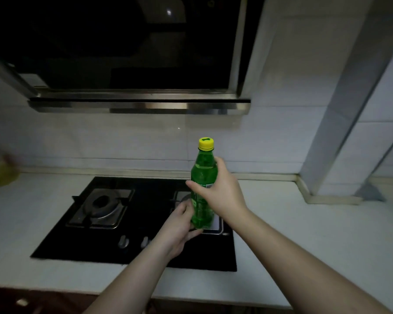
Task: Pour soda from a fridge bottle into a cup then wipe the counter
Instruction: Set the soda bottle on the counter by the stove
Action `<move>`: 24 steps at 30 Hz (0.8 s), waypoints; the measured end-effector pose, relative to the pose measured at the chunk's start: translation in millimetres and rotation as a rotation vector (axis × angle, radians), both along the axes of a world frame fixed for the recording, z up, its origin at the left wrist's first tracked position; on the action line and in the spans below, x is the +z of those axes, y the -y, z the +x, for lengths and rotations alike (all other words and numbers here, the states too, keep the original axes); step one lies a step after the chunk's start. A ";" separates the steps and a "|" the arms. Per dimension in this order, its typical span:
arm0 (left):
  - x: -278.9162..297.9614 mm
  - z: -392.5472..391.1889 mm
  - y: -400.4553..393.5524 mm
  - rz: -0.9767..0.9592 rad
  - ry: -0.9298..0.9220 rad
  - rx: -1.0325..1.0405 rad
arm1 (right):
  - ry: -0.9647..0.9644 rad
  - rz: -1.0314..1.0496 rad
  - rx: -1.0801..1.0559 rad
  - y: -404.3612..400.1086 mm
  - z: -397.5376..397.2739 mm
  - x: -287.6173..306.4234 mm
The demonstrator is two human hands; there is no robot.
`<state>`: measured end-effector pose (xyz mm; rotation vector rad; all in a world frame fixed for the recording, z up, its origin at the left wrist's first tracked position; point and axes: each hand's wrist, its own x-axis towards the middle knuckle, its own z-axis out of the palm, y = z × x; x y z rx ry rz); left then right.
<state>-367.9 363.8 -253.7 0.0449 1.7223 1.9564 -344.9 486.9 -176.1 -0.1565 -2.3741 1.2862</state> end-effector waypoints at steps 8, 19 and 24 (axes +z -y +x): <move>-38.7 -19.9 -63.3 -0.033 0.064 -0.191 | 0.038 -0.009 -0.221 -57.7 3.6 -40.9; -81.6 -19.9 -147.6 -0.083 0.148 -0.352 | 0.131 -0.042 -0.320 -133.3 14.4 -92.2; -92.6 -21.4 -185.0 -0.123 0.147 -0.410 | 0.182 -0.070 -0.300 -169.1 7.9 -123.2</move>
